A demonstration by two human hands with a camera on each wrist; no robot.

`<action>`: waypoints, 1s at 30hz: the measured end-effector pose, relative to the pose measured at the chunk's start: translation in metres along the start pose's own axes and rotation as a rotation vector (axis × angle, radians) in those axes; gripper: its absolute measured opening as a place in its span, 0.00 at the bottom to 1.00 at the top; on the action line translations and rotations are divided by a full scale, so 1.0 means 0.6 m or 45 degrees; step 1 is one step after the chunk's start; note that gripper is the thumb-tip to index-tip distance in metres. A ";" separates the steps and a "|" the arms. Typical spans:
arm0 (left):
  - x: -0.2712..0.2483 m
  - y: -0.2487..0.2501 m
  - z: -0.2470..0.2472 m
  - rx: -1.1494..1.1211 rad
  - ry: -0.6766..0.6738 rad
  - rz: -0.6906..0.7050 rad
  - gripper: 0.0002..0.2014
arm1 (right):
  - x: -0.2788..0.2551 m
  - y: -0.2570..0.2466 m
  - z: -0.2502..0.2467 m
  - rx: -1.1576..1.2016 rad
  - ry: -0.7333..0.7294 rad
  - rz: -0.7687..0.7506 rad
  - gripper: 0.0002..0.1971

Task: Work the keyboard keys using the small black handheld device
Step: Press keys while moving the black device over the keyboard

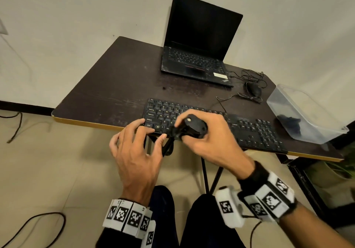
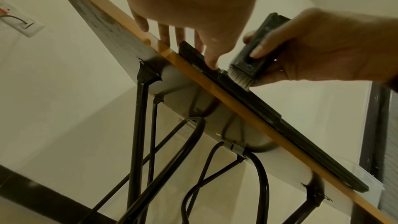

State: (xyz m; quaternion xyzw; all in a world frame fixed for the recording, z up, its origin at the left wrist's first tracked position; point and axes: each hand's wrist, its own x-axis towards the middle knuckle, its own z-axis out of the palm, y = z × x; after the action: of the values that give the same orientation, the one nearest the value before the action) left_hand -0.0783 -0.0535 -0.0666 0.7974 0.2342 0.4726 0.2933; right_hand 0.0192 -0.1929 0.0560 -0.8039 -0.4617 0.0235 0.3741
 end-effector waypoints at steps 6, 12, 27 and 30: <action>0.002 -0.002 -0.006 0.018 -0.019 0.044 0.12 | 0.003 0.008 0.001 -0.091 -0.007 -0.042 0.14; 0.002 0.000 0.003 -0.010 0.009 0.012 0.12 | -0.067 0.056 -0.072 -0.207 0.137 0.102 0.18; 0.003 -0.004 -0.004 0.001 -0.020 0.035 0.11 | -0.035 0.029 0.000 -0.245 0.091 -0.074 0.16; 0.002 -0.004 -0.002 0.008 -0.017 0.028 0.11 | -0.093 0.081 -0.060 -0.326 0.315 0.103 0.17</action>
State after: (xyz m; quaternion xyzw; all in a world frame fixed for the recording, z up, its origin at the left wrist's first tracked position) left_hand -0.0791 -0.0507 -0.0666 0.8040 0.2248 0.4697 0.2871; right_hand 0.0364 -0.2702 0.0342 -0.8596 -0.3787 -0.1196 0.3214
